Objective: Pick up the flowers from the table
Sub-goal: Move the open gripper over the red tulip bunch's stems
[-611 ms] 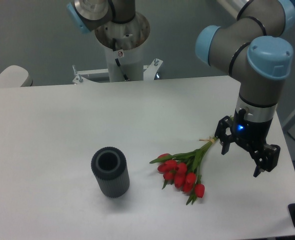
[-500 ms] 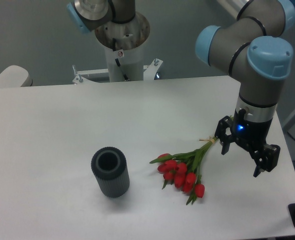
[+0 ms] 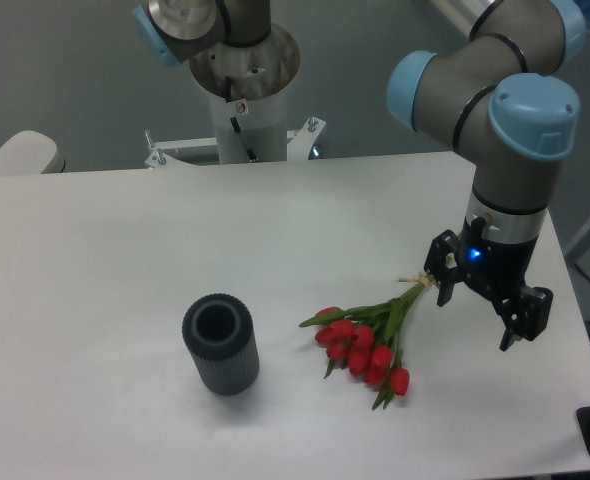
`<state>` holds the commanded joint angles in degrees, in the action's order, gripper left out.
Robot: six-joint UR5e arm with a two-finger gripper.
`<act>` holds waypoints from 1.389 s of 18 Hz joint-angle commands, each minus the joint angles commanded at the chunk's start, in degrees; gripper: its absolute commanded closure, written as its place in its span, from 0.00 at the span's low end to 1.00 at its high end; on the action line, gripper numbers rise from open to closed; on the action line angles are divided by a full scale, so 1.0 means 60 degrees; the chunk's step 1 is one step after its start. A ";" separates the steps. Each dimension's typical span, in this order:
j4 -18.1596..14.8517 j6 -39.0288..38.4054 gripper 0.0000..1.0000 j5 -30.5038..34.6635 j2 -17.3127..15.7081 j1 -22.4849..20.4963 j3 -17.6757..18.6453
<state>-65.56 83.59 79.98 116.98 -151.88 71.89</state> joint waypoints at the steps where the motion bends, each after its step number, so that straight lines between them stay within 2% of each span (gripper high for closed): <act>1: 0.0014 -0.0190 0.00 0.0000 -0.0044 0.0015 0.0175; 9: -0.0059 -0.0924 0.00 0.0015 -0.0059 -0.0146 0.1449; 15: -0.0220 -0.1552 0.00 0.0000 0.0190 -0.0337 0.1933; 18: -0.0030 -0.2212 0.00 -0.0029 0.0175 -0.0322 0.2431; 21: 0.0160 -0.2170 0.00 -0.0015 0.0146 -0.0264 0.2710; 25: 0.1023 -0.1965 0.00 0.0643 0.0161 -0.0249 0.3105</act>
<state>-59.42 71.80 83.84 117.95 -153.37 90.52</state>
